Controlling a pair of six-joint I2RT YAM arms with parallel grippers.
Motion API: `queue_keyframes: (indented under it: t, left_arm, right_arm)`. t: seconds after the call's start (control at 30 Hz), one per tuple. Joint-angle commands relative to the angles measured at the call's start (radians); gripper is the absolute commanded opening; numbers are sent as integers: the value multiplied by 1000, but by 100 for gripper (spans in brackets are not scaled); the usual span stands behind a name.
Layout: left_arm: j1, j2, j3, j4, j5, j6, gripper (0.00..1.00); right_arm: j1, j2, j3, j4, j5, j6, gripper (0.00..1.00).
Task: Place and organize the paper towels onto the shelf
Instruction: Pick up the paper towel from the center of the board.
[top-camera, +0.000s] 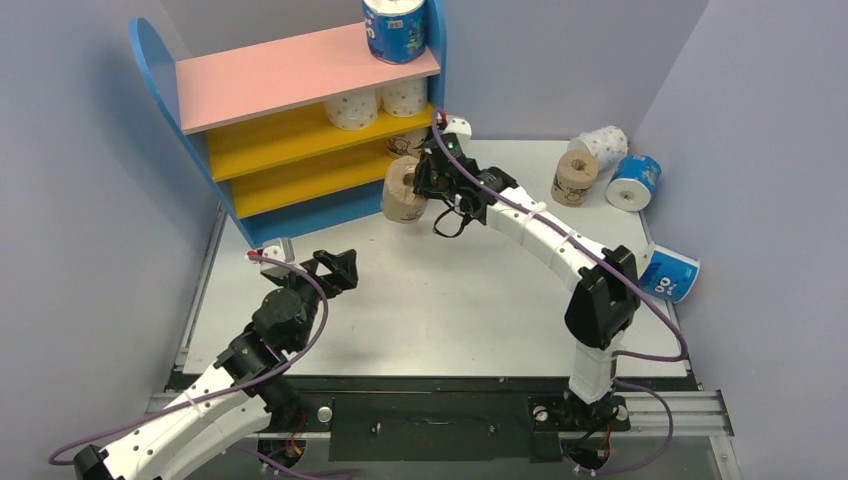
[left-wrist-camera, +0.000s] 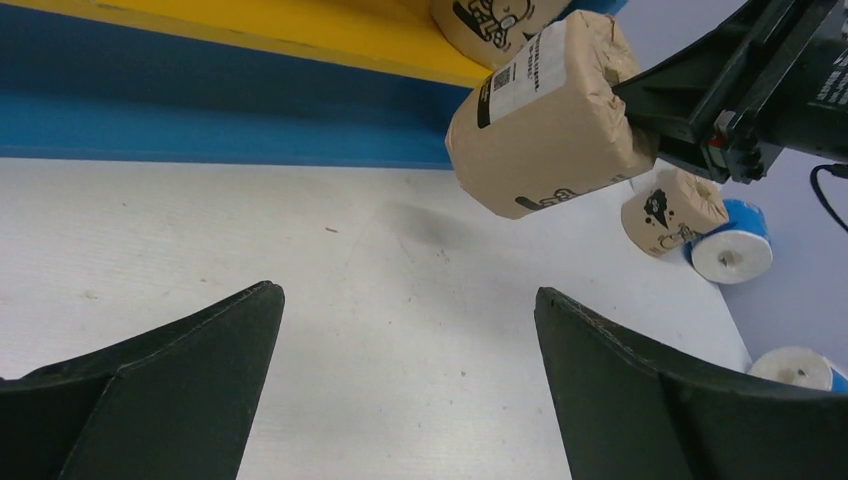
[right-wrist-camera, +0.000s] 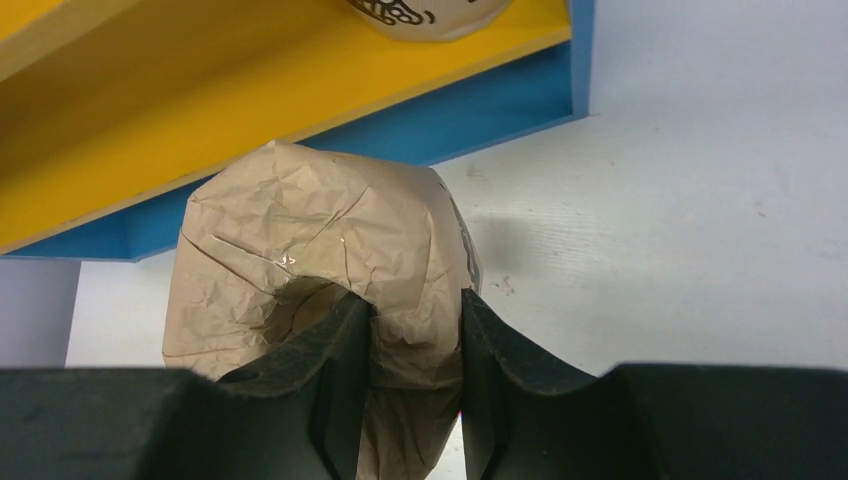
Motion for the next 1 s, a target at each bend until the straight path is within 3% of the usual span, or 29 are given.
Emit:
queue_keyframes:
  t: [0.0,0.33,0.67,0.97]
  left_arm:
    - [4,-36,19,67,-113,43,96]
    - [6,-39,24,71,-162,84,96]
    - [29,-13,-57,297,-164,217,96]
    - [85,77,-68,400,-153,188,96]
  right_arm:
    - [10,56,144,29,-13,24,29]
    - [12,186,286,15,5,42,29]
    - [9,266,378,20,37,61,28]
    - [14,288,399,43,42,97,28]
